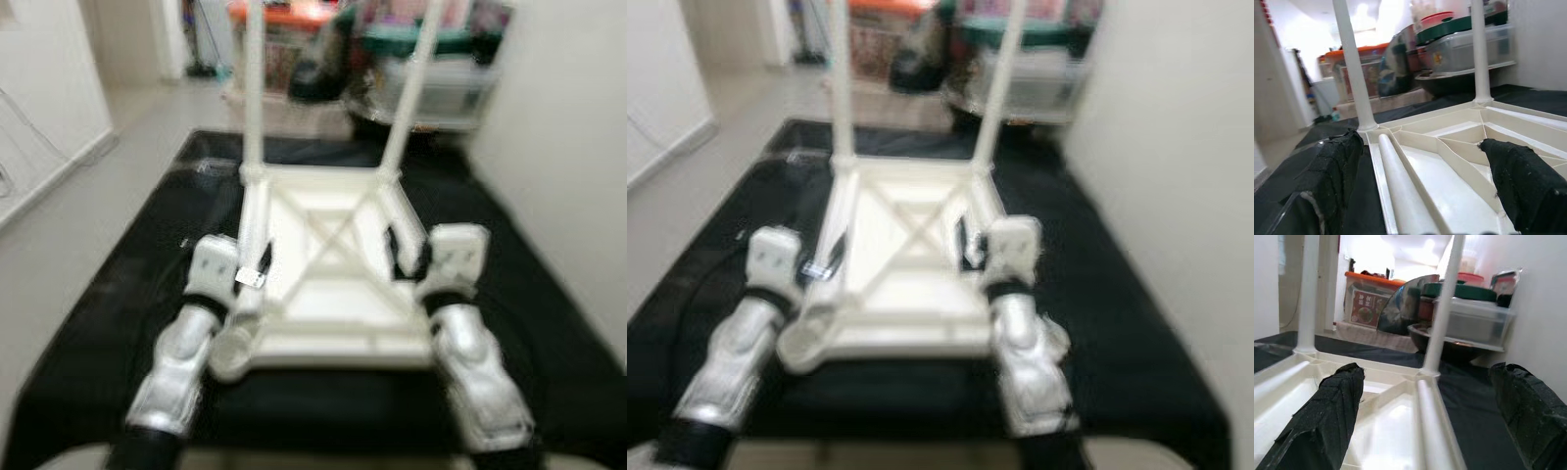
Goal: Building children table
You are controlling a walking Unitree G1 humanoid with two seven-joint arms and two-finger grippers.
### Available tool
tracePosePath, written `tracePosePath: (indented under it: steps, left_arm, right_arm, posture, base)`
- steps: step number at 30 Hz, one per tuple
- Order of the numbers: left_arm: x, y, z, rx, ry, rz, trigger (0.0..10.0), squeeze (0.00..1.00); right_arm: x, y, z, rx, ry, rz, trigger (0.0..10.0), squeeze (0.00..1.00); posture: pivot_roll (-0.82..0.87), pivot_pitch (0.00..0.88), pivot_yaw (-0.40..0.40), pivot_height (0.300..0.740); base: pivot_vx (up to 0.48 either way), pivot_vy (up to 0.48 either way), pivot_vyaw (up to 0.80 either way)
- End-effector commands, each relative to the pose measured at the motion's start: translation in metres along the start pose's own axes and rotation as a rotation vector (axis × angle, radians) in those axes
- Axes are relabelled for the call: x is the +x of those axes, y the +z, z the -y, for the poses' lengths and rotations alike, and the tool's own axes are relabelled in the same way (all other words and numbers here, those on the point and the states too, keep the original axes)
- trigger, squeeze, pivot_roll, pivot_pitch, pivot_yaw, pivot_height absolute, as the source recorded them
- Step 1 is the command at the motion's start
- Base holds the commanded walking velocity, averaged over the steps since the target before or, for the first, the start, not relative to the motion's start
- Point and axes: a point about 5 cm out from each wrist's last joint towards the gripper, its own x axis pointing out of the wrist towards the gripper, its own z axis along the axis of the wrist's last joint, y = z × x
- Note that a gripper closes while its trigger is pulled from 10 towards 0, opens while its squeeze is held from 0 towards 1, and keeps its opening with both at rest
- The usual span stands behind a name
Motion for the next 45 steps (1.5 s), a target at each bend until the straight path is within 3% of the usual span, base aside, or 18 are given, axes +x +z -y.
tracePosePath:
  steps: [1, 6, 8, 14, 17, 18, 20, 25, 30, 34, 45]
  left_arm:
    - [0.002, 0.001, 0.002, -0.003, 0.006, 0.003, 10.0, 0.00]
    - [0.004, -0.001, -0.002, -0.001, 0.030, -0.007, 10.0, 0.00]
    - [0.003, -0.004, -0.004, -0.006, 0.053, -0.023, 10.0, 0.00]
    - [0.001, -0.005, -0.007, 0.011, 0.073, -0.035, 10.0, 0.00]
    - [-0.002, -0.019, -0.024, 0.052, 0.187, -0.127, 10.0, 0.00]
    - [-0.002, -0.019, -0.024, 0.052, 0.187, -0.127, 10.0, 0.00]
    - [-0.002, -0.024, -0.038, 0.048, 0.269, -0.170, 10.0, 0.00]
    - [0.000, -0.023, -0.042, 0.056, 0.277, -0.161, 10.0, 0.00]
    - [0.000, -0.023, -0.039, 0.053, 0.276, -0.158, 10.0, 0.00]
    - [0.000, -0.024, -0.033, 0.055, 0.264, -0.162, 10.0, 0.00]
    - [0.005, -0.023, -0.036, 0.060, 0.280, -0.154, 10.0, 0.00]
  right_arm:
    - [-0.001, -0.001, 0.008, -0.052, 0.006, 0.000, 10.0, 0.00]
    - [-0.003, -0.008, 0.014, -0.152, 0.078, -0.033, 10.0, 0.00]
    - [-0.008, -0.021, 0.025, -0.253, 0.144, -0.108, 10.0, 0.00]
    - [-0.011, -0.029, 0.036, -0.322, 0.220, -0.176, 10.0, 0.00]
    - [-0.014, -0.038, 0.041, -0.433, 0.309, -0.231, 10.0, 0.00]
    - [-0.014, -0.038, 0.041, -0.433, 0.309, -0.231, 10.0, 0.00]
    - [-0.015, -0.043, 0.039, -0.479, 0.371, -0.255, 10.0, 0.00]
    - [-0.018, -0.050, 0.028, -0.522, 0.463, -0.276, 10.0, 0.00]
    - [-0.016, -0.055, 0.028, -0.546, 0.459, -0.304, 10.0, 0.00]
    - [-0.003, -0.062, 0.033, -0.599, 0.377, -0.376, 10.0, 0.00]
    - [-0.006, -0.072, 0.043, -0.679, 0.411, -0.444, 10.0, 0.00]
  posture:
    - [0.09, 0.000, -0.044, 0.740]
    - [0.08, 0.000, -0.042, 0.740]
    - [0.07, 0.000, -0.043, 0.740]
    - [0.07, 0.000, -0.042, 0.740]
    - [0.06, 0.000, -0.039, 0.740]
    - [0.06, 0.000, -0.039, 0.740]
    - [0.06, 0.000, -0.048, 0.740]
    - [0.07, 0.000, -0.051, 0.740]
    - [0.07, 0.000, -0.052, 0.740]
    - [0.07, 0.000, -0.057, 0.740]
    - [0.07, 0.000, -0.064, 0.740]
  base:
    - [0.000, 0.000, 0.00]
    - [0.000, 0.000, 0.00]
    - [0.000, 0.000, 0.00]
    - [0.000, 0.000, 0.00]
    - [0.000, 0.000, 0.00]
    - [0.000, 0.000, 0.00]
    - [0.000, 0.000, 0.00]
    - [0.000, 0.000, 0.00]
    - [0.000, 0.000, 0.00]
    - [0.000, 0.000, 0.00]
    - [0.000, 0.000, 0.00]
